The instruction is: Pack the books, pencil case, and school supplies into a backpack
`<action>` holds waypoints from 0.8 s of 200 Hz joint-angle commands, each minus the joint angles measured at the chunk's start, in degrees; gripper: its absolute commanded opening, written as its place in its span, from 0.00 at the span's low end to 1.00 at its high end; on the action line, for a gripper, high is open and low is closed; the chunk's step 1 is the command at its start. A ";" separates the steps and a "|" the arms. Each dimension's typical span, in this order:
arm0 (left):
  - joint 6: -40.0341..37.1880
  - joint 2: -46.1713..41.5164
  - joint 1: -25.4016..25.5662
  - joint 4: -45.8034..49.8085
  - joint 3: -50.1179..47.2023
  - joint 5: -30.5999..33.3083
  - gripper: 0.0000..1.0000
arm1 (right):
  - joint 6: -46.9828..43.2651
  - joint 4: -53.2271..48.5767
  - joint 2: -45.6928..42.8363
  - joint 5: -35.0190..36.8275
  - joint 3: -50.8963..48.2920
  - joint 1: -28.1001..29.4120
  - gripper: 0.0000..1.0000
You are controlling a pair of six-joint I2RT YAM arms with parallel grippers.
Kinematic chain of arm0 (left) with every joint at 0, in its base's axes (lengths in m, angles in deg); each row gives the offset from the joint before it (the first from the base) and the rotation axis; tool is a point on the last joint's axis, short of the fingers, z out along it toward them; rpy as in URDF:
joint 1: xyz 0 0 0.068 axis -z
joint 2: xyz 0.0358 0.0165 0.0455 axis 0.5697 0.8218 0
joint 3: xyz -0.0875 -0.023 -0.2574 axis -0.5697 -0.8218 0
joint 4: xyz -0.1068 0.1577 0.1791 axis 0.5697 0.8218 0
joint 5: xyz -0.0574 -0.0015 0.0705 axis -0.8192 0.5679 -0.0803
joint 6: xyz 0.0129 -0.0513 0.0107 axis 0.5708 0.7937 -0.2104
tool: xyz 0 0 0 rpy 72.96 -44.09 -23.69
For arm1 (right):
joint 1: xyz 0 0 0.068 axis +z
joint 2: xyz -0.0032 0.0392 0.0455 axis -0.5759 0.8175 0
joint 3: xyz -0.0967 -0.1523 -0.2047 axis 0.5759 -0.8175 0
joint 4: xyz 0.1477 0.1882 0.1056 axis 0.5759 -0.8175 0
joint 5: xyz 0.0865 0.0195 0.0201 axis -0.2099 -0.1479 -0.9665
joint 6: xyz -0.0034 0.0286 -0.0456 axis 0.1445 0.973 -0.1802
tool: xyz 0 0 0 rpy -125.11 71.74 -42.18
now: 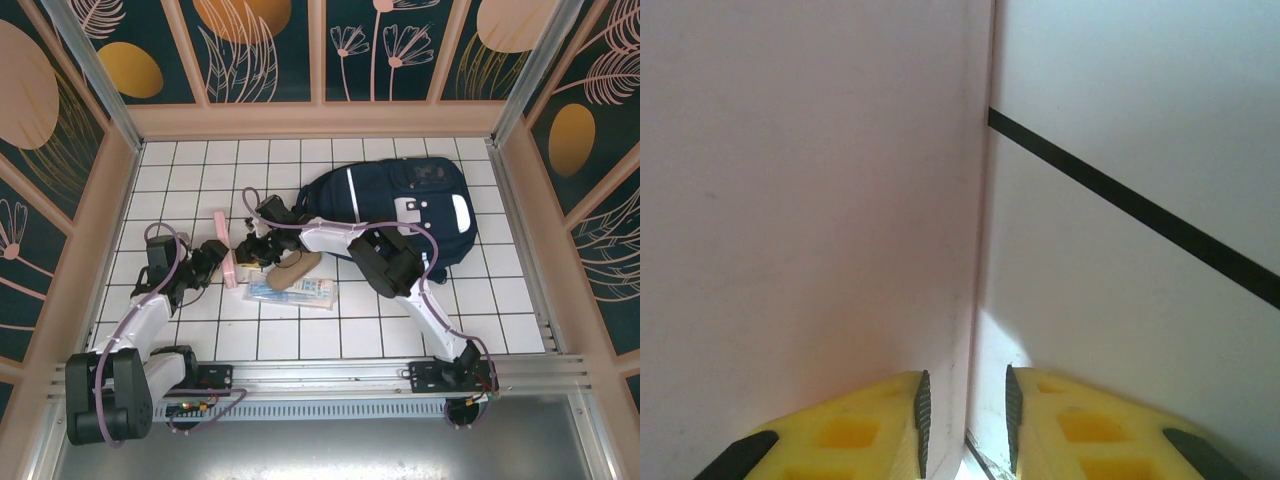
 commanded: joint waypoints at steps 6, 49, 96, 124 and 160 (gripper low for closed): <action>-2.56 0.03 0.02 4.95 2.01 1.83 0.86 | -0.96 -2.04 -2.10 0.18 1.37 0.67 0.31; -0.89 -0.41 0.01 2.86 1.26 -0.07 0.83 | 0.48 1.47 -3.08 -0.73 2.02 1.25 0.32; 0.96 -2.02 0.01 0.12 0.28 -1.52 0.86 | 0.88 3.80 -3.52 -2.96 3.46 1.98 0.39; 1.59 -1.52 0.01 -0.19 -0.47 -1.15 0.77 | 0.63 2.10 -2.29 -3.19 4.54 2.18 0.40; -0.70 -0.82 0.01 3.41 -0.12 1.88 0.59 | -0.29 0.96 -4.48 -0.85 0.11 1.31 0.41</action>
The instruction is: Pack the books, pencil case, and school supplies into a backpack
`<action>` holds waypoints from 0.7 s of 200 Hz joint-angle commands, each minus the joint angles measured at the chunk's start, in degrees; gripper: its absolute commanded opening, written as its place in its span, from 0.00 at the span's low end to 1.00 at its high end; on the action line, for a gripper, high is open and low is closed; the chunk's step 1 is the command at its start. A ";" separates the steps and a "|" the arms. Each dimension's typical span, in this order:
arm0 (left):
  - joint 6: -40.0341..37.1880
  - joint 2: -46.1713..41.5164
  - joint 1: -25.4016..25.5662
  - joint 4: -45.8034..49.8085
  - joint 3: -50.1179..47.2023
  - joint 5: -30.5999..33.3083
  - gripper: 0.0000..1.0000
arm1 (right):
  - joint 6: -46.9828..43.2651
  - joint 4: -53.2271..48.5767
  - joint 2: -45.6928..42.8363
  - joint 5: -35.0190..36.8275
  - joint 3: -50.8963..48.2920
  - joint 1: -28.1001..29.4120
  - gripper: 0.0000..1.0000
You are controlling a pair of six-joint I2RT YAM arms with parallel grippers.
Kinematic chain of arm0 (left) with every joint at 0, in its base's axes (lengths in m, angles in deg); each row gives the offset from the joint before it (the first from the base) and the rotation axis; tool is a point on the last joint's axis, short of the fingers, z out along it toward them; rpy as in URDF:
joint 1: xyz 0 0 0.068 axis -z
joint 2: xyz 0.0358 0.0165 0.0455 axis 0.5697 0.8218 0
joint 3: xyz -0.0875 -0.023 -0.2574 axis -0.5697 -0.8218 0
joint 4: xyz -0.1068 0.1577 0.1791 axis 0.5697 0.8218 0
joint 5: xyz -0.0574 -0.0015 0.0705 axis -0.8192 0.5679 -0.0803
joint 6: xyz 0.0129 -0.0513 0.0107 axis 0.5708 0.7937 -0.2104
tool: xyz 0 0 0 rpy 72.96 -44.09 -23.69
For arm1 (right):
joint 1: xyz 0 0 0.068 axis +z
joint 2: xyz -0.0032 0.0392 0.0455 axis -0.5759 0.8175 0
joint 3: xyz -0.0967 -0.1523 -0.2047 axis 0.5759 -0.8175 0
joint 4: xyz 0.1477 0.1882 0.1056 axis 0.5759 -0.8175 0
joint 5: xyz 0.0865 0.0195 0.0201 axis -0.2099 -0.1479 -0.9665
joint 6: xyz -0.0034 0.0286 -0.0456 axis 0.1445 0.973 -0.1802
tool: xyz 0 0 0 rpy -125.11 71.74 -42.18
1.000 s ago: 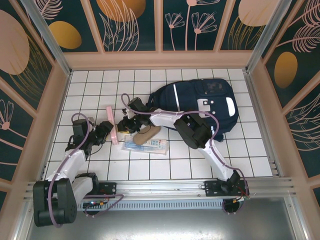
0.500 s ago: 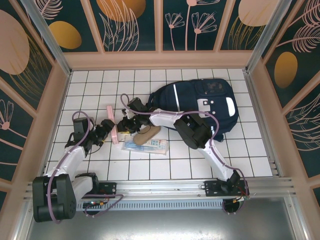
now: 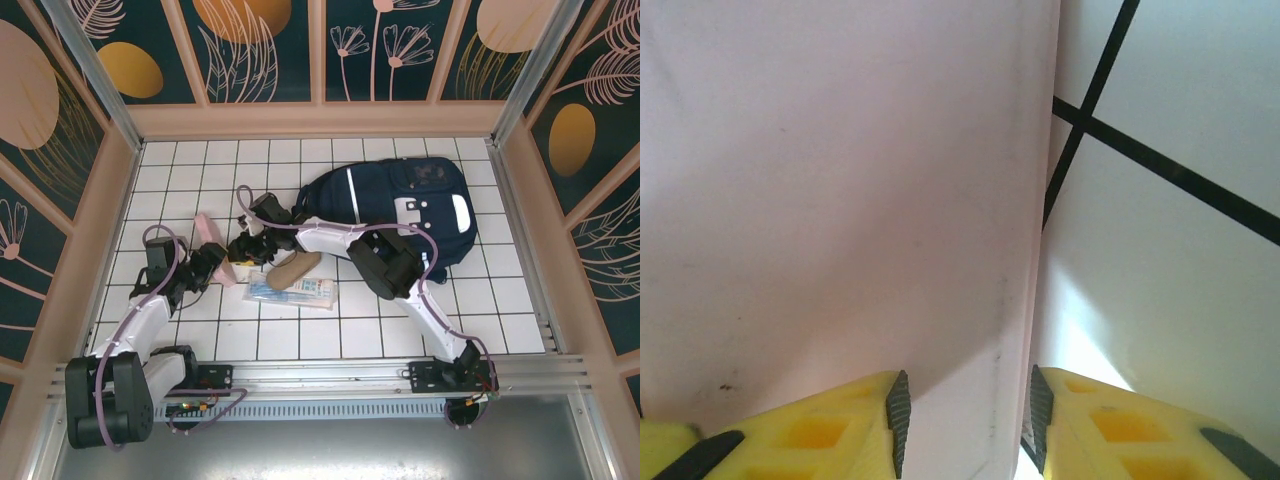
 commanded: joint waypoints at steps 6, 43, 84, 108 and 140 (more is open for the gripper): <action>-1.52 0.42 0.16 1.30 -0.14 1.00 0.58 | -1.03 -0.32 -5.14 0.20 -2.89 -0.08 0.41; -2.51 -0.63 0.17 2.80 0.15 2.65 0.45 | -4.48 -5.28 -9.43 4.97 -5.53 -2.12 0.41; -2.89 -2.03 0.16 3.60 1.07 2.33 0.38 | -12.10 -16.35 -14.83 17.05 -3.13 -4.69 0.42; -3.33 -3.22 0.16 4.02 1.89 2.26 0.37 | -16.66 -24.65 -17.03 29.50 0.88 -6.98 0.42; -3.51 -4.57 0.16 4.18 2.79 1.70 0.34 | -21.03 -34.21 -18.13 49.39 5.17 -9.55 0.45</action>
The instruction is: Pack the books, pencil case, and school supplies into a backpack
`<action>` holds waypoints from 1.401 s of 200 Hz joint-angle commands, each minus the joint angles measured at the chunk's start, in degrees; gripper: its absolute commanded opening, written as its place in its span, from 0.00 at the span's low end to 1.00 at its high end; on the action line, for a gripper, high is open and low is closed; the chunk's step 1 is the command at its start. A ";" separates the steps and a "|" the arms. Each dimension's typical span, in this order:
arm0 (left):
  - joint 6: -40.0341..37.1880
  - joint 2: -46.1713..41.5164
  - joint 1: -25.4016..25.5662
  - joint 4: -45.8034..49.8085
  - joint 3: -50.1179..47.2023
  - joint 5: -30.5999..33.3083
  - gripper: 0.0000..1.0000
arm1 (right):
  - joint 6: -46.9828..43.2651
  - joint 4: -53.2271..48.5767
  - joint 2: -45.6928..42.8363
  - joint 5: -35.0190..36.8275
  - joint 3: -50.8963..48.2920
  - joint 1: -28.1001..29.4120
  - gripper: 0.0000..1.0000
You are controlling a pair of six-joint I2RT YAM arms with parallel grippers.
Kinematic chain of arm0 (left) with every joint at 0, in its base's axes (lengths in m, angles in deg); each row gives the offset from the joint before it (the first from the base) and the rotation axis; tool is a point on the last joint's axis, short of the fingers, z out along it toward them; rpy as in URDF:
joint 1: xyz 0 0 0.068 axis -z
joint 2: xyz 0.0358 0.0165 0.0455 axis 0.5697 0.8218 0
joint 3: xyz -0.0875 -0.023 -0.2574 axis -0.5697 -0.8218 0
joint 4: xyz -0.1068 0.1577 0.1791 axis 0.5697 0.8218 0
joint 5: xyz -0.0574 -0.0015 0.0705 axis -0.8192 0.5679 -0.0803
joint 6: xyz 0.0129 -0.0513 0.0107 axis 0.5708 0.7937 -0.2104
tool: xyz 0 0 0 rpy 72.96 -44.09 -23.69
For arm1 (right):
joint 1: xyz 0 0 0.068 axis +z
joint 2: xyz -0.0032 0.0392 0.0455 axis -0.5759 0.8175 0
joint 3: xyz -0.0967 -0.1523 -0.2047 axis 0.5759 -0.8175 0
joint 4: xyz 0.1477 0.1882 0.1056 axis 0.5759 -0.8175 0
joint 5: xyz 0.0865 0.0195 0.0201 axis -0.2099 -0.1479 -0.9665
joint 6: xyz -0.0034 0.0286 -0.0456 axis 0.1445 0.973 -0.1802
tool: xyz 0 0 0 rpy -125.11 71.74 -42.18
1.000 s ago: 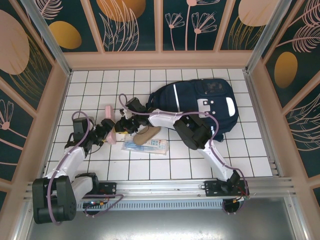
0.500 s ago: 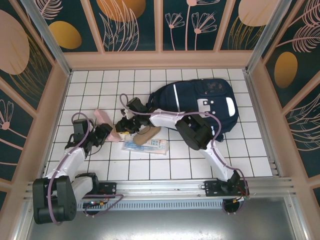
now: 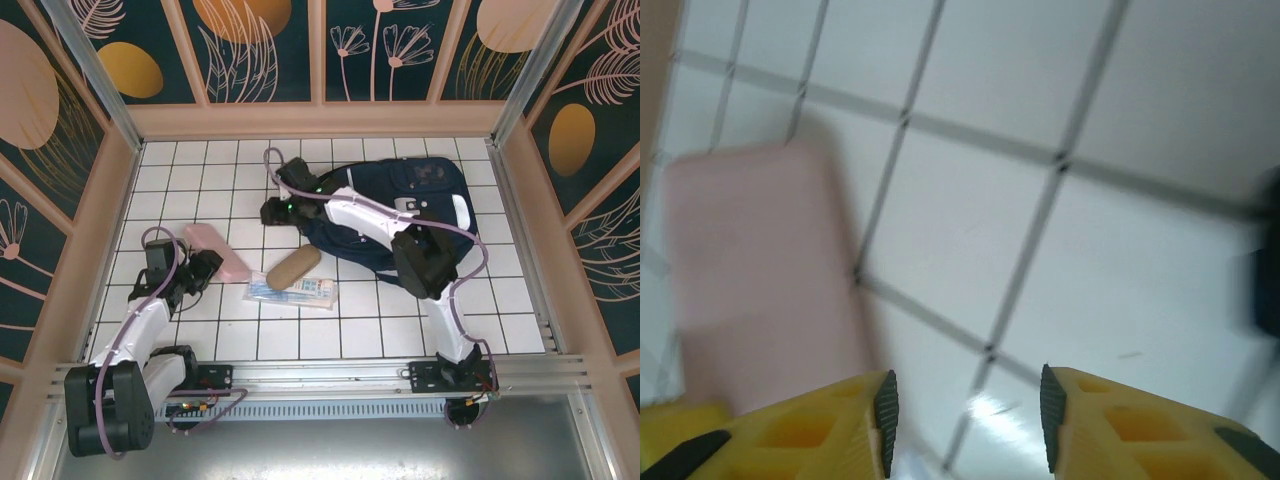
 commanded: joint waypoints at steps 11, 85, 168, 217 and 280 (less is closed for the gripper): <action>-1.43 -1.94 0.17 0.13 3.04 -0.80 0.34 | -6.16 -13.72 -2.87 24.38 3.84 -2.52 0.47; -1.80 -2.21 0.16 -0.60 5.09 -2.48 0.28 | -6.25 -16.50 -2.53 33.93 -0.36 -6.05 0.52; -1.14 -1.70 0.21 -1.68 8.17 -5.30 0.20 | -6.95 -14.55 -0.65 31.34 -2.81 -6.88 0.36; 0.29 -0.21 0.26 -3.85 9.98 -7.03 0.21 | -7.78 -13.35 -1.38 28.53 -3.12 -7.22 0.00; 3.64 4.15 2.45 -10.13 12.51 -7.96 0.21 | -9.15 -13.59 -11.07 29.19 2.20 -8.94 0.00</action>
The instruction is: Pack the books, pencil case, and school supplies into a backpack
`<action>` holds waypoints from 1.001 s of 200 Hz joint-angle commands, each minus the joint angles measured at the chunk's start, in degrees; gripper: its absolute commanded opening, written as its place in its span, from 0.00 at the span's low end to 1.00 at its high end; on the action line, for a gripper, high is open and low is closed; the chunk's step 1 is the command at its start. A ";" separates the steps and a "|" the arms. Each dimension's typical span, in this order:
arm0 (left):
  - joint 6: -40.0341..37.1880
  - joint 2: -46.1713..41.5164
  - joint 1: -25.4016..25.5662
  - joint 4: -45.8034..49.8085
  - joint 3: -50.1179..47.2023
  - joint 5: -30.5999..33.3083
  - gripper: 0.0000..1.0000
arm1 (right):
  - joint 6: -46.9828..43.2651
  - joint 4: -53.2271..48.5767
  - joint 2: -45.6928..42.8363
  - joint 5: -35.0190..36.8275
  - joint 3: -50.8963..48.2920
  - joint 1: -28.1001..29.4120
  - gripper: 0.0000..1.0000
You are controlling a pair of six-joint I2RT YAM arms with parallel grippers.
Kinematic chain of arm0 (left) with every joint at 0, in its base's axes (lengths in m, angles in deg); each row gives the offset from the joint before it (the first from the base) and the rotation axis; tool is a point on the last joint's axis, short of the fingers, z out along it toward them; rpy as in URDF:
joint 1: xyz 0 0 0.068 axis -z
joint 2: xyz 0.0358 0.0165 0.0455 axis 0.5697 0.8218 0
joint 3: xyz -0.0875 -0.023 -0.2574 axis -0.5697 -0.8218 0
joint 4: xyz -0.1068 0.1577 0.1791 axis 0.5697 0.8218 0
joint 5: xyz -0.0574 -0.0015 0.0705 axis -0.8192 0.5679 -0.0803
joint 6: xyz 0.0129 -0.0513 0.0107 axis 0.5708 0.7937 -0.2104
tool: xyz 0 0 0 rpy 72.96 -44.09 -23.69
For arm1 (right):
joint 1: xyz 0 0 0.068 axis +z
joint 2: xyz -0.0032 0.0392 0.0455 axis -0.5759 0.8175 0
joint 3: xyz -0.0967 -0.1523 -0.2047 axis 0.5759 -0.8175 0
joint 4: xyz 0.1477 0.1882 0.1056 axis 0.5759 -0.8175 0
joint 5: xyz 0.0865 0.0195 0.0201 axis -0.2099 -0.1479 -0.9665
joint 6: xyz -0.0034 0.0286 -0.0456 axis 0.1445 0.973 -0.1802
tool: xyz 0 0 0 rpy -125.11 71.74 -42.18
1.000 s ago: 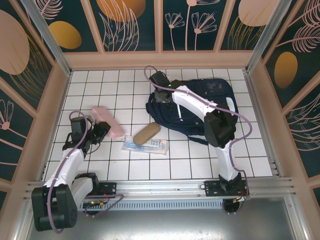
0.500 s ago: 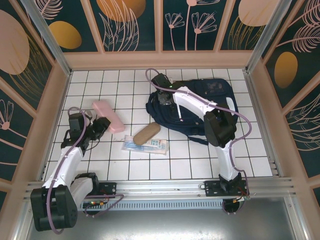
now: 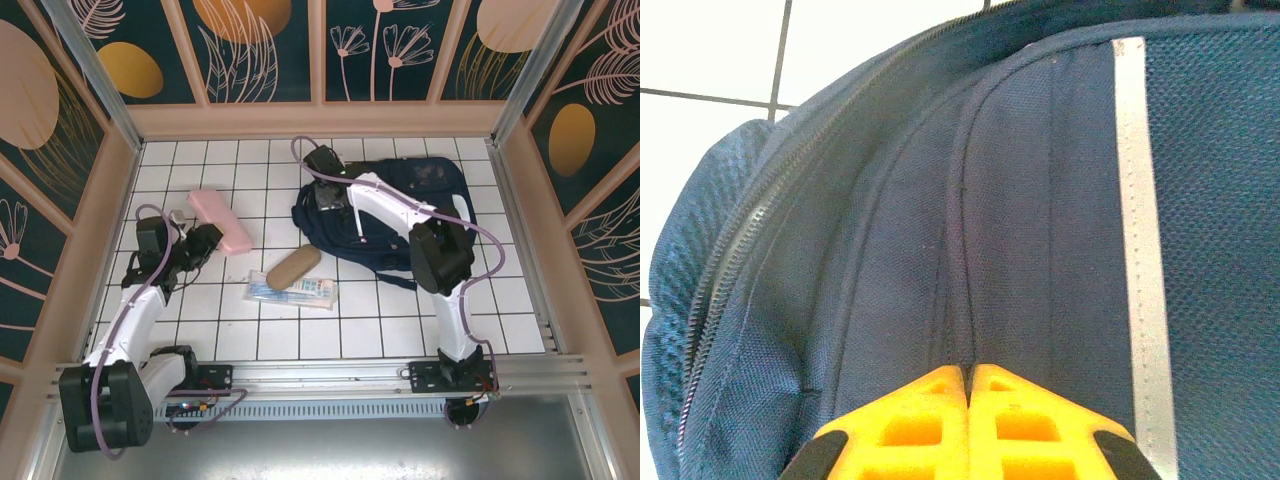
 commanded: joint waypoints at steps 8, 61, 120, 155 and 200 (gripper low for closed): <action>2.99 2.81 2.24 -7.96 3.35 -1.61 0.21 | -2.27 -0.49 -9.10 0.74 3.98 -2.69 0.00; 7.56 11.98 12.18 -17.49 8.80 2.74 0.21 | -5.51 6.06 -20.18 -6.46 2.04 -9.16 0.00; 11.07 28.41 27.54 -27.05 20.53 6.70 0.21 | -2.90 9.97 -26.97 -20.62 -2.04 -17.60 0.00; 11.38 38.62 32.37 -27.50 30.50 6.80 0.16 | -1.18 10.50 -28.73 -22.23 -4.42 -19.23 0.00; 7.36 37.40 32.29 -21.94 30.63 10.83 0.17 | -0.47 8.35 -27.98 -23.91 -7.99 -18.79 0.17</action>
